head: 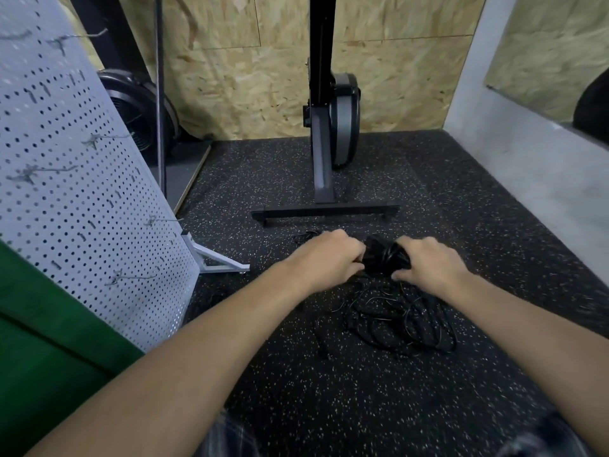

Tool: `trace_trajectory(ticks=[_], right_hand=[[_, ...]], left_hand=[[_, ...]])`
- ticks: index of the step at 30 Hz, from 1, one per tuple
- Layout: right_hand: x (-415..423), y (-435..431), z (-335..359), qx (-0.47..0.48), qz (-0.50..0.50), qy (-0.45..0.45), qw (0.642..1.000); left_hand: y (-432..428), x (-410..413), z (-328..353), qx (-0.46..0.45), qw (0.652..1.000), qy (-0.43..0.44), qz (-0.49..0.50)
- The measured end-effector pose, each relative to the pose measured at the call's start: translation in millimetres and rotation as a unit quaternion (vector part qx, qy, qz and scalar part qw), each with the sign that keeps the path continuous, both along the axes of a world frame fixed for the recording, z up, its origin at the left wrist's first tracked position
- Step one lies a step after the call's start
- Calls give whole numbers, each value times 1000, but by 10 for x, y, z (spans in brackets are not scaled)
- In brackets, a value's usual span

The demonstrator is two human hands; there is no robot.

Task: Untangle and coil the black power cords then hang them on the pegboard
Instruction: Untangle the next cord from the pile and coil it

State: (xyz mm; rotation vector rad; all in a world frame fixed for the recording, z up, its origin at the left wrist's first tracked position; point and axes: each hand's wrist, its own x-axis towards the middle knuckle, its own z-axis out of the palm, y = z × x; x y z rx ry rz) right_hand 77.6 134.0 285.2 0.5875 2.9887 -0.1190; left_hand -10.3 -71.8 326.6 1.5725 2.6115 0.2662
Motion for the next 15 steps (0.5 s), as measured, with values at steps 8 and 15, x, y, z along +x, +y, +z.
trace_trajectory(ticks=[8, 15], right_hand=[[211, -369, 244, -137, 217, -107, 960], [556, -575, 826, -342, 217, 57, 912]], left_hand=[[-167, -315, -34, 121, 990, -68, 3], [-377, -425, -215, 265, 859, -431, 83]])
